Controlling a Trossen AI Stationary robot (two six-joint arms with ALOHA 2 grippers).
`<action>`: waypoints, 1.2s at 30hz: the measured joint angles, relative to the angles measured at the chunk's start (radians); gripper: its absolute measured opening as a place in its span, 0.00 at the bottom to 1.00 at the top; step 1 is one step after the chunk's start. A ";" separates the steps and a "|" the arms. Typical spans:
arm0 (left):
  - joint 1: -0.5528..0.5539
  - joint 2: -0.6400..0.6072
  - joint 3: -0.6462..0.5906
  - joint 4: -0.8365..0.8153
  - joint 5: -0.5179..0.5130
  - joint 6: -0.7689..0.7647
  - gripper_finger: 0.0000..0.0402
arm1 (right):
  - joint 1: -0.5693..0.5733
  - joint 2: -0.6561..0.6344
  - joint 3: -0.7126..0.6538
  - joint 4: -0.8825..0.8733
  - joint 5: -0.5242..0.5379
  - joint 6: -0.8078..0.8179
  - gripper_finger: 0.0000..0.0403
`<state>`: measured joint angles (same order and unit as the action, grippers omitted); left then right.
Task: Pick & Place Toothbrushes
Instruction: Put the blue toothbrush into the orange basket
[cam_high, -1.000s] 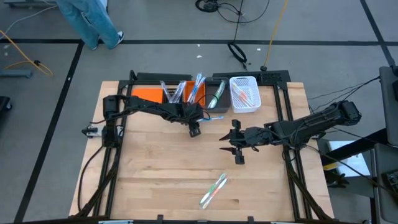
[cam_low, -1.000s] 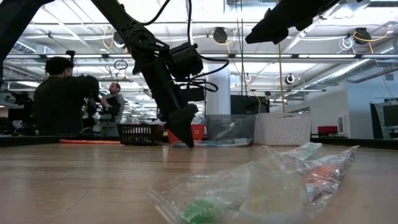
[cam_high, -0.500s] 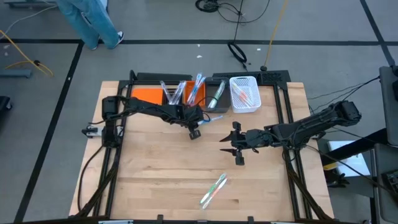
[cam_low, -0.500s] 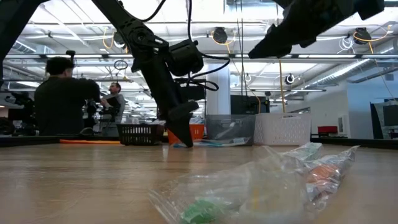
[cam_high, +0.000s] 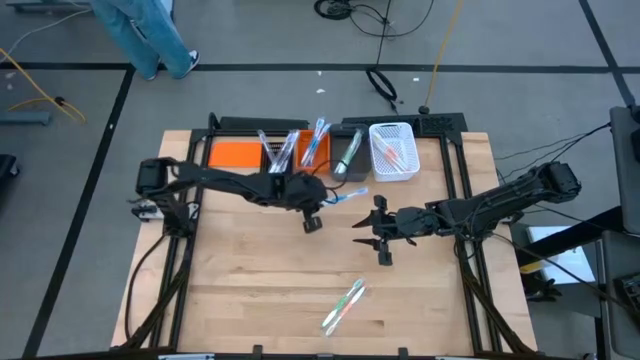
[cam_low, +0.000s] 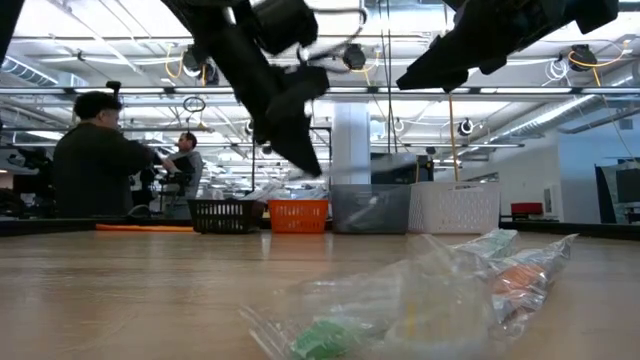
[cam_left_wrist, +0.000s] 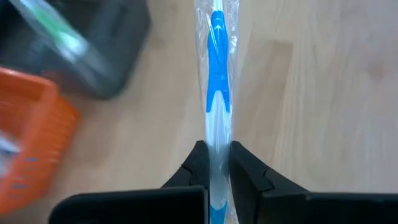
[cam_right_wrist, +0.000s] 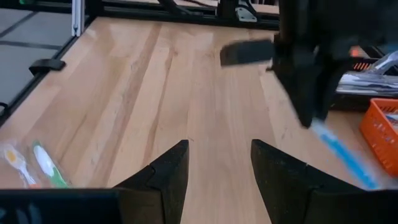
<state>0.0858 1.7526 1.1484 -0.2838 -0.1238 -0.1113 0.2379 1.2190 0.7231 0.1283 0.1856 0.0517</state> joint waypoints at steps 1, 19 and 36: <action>-0.004 -0.024 0.000 -0.006 -0.020 -0.002 0.05 | 0.000 0.000 0.000 0.003 0.000 0.001 0.41; 0.174 -0.101 0.000 0.056 -0.270 -0.298 0.05 | 0.013 0.000 0.000 0.022 -0.003 0.016 0.41; 0.317 0.022 0.001 0.135 -0.242 -0.396 0.05 | 0.014 0.000 0.000 0.018 -0.003 0.016 0.41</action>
<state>0.4024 1.7750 1.1492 -0.1487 -0.3659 -0.5078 0.2520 1.2194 0.7235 0.1459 0.1822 0.0673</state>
